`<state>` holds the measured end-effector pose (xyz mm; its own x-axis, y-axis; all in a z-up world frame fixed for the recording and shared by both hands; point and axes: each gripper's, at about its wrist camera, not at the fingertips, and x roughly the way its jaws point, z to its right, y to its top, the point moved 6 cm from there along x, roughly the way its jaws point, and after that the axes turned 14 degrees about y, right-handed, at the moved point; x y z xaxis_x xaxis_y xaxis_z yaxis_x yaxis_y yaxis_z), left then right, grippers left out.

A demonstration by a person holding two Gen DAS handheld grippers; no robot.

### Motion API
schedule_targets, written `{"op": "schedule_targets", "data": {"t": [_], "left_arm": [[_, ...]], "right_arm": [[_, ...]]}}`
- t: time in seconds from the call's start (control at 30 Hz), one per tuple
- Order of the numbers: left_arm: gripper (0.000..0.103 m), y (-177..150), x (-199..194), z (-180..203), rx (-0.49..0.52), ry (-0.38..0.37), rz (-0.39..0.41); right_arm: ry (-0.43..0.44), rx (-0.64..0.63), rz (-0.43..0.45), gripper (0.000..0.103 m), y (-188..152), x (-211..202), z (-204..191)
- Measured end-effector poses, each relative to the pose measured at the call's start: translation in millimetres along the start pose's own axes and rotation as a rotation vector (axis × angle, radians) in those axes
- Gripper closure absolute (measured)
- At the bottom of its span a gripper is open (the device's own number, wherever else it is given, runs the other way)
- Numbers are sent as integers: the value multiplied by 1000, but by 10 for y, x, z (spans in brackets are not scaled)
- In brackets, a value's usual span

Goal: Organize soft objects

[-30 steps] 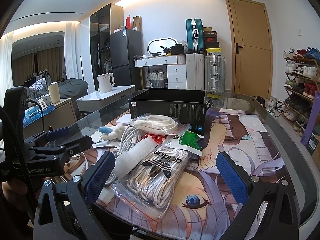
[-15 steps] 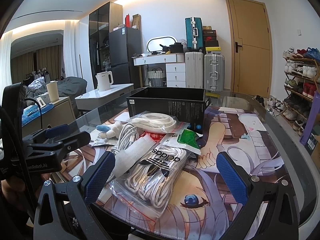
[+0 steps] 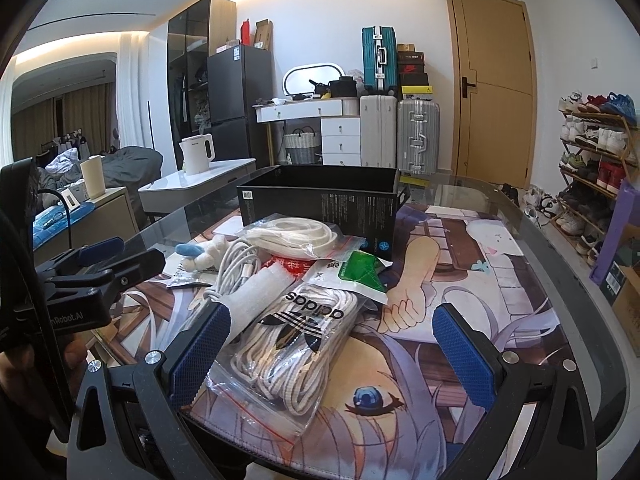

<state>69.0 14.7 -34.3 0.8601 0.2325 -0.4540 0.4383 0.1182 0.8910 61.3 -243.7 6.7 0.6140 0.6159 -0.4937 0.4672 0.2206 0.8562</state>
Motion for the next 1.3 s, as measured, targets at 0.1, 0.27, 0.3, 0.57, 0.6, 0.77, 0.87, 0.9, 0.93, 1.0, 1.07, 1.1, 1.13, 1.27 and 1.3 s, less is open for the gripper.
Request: {"op": "schedule_targets", "data": {"t": [0.1, 0.27, 0.3, 0.57, 0.6, 0.77, 0.87, 0.9, 0.93, 1.0, 1.07, 1.1, 1.13, 1.27, 1.3], "left_arm": [[0, 16, 14, 7, 3, -1, 1], [0, 31, 12, 66, 20, -29, -3], [0, 31, 19, 71, 21, -31, -7], [0, 26, 48, 56, 42, -45, -12], [0, 27, 62, 60, 47, -46, -16], [0, 27, 96, 66, 58, -45, -23], [0, 32, 104, 71, 59, -49, -25], [0, 36, 108, 75, 59, -49, -25], [0, 36, 113, 75, 60, -49, -26], [0, 34, 120, 80, 63, -51, -31], [0, 39, 137, 85, 68, -51, -35], [0, 41, 158, 88, 71, -53, -38], [0, 43, 177, 97, 75, -54, -42], [0, 42, 206, 109, 74, -60, -53], [0, 44, 215, 115, 75, -60, -53]], "right_arm": [[0, 6, -10, 0, -11, 25, 10], [-7, 22, -37, 0, -28, 92, 66], [-8, 27, -44, 0, -38, 106, 75], [19, 41, -100, 0, -107, 213, 76], [20, 41, -110, 0, -106, 242, 72], [44, 62, -150, 0, -110, 346, 61], [53, 68, -181, 0, -135, 444, 57], [59, 69, -190, 0, -143, 475, 53], [60, 68, -190, 1, -142, 486, 50], [61, 68, -195, 1, -137, 521, 46], [67, 67, -204, 5, -136, 564, 48], [71, 67, -213, 10, -141, 589, 48], [86, 70, -223, 15, -146, 623, 40], [79, 48, -232, 27, -127, 687, 24], [77, 43, -235, 30, -128, 694, 27]]}}
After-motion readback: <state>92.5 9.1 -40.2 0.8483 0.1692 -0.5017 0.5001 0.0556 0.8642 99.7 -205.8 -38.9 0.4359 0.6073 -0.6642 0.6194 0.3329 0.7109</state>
